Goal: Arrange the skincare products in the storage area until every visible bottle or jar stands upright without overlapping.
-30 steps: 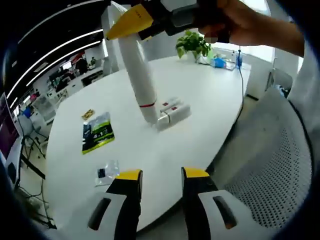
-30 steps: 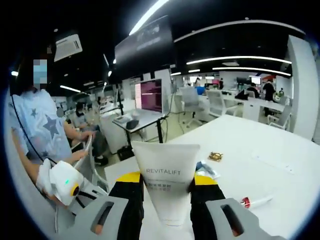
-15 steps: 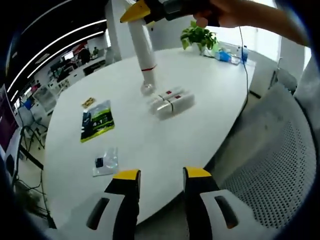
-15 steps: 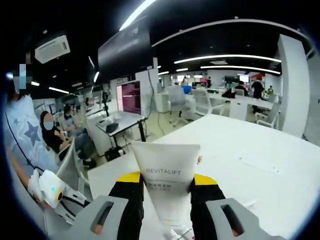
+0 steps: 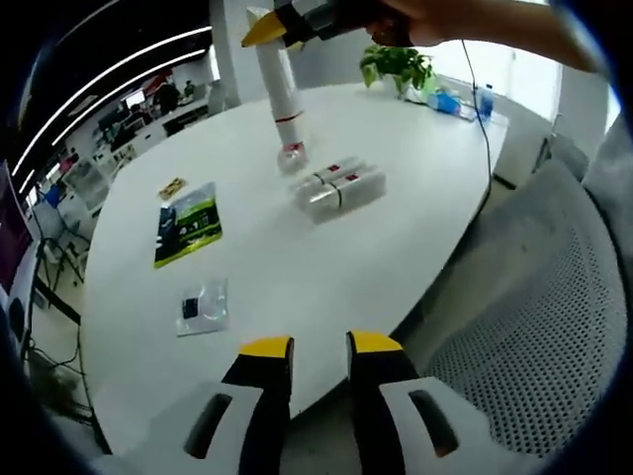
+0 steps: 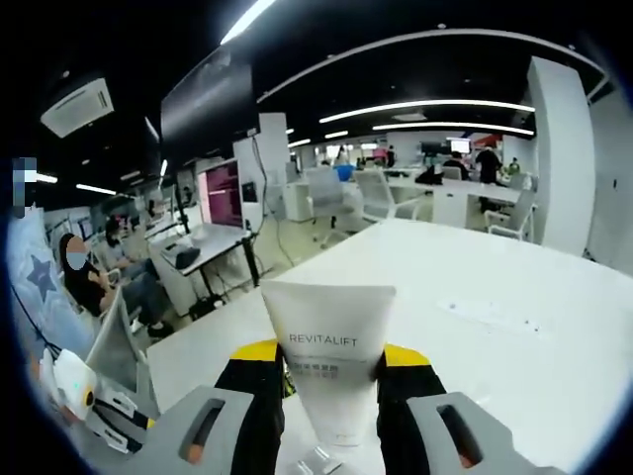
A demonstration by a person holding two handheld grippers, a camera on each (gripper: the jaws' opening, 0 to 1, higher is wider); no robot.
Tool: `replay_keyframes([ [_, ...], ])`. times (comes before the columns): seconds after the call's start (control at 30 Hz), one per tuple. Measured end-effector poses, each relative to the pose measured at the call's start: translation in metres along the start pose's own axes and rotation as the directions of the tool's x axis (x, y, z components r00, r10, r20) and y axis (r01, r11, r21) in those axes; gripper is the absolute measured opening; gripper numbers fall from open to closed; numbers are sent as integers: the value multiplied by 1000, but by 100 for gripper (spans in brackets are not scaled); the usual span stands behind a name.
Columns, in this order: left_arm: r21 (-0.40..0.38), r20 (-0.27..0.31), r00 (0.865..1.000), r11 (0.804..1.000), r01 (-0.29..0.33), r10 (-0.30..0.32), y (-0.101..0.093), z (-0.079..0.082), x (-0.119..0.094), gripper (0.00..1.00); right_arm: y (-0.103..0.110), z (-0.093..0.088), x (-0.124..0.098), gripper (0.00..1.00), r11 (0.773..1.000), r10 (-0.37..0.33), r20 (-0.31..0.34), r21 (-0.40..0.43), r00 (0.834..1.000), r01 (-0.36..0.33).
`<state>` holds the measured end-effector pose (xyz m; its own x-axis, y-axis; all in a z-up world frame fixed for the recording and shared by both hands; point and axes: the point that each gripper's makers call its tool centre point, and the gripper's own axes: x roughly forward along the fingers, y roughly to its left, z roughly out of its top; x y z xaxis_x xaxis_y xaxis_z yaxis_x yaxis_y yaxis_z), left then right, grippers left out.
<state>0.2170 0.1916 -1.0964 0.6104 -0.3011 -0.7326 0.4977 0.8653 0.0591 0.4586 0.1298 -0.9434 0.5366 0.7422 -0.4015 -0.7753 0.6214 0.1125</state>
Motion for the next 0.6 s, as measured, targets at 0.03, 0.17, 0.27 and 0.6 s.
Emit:
replay_keyframes([
  [0.03, -3, -1, 1000, 1000, -2, 2, 1, 0, 0, 16, -2, -1, 2, 30, 1000, -4, -2, 5, 1000, 4],
  [0.17, 12, 5, 1000, 1000, -2, 2, 1, 1, 0, 15, -10, -5, 15, 30, 1000, -20, -6, 22, 1000, 20],
  [0.27, 7, 11, 1000, 1000, -5, 5, 2, 1, -1, 15, -15, -7, 24, 30, 999, -26, -11, 29, 1000, 26],
  [0.6, -8, -8, 1000, 1000, 8, -8, 0, -4, 2, 12, -34, -9, 49, 30, 999, -46, -25, 28, 999, 47],
])
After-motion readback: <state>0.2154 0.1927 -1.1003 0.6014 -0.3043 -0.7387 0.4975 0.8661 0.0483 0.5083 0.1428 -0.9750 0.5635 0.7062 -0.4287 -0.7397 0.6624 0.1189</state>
